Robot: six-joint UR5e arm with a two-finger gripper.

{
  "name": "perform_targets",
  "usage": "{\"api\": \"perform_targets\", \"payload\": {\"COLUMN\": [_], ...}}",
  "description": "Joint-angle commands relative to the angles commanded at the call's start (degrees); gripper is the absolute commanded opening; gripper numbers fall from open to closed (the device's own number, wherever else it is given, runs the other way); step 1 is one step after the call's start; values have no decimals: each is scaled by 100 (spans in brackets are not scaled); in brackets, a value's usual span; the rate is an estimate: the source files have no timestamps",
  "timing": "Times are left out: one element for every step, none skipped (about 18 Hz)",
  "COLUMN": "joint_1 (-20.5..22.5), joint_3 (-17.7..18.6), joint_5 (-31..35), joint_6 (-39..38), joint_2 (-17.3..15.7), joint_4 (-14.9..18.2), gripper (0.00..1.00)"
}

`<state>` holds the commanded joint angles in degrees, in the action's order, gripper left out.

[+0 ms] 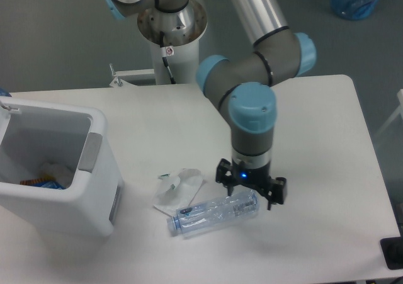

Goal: Place the trash in the trash can
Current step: 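Move the gripper over the clear plastic wrapper beside the bottle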

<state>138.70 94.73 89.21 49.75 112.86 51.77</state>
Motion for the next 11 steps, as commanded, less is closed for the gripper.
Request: {"api": "perform_targets", "payload": {"joint_1": [-105,-228,-308,-378,-483,-710,-782,-844,-905,-941,-959], "joint_3": [193,361,519,660,774,828,854,855,855,855,863], "joint_5": [9,9,9,9,9,18,18,18,18,18,18], "joint_6": [0,9,9,9,9,-43,-53,-53,-53,-53,-53], "joint_2": [-114,-228,-308,-361,-361,-318,-256,-203,-159,-107,-71], "joint_4": [0,0,0,0,-26,-157,-210,-228,-272,-325,-325], "gripper": [100,100,100,100,100,100,100,100,100,100,95]}}
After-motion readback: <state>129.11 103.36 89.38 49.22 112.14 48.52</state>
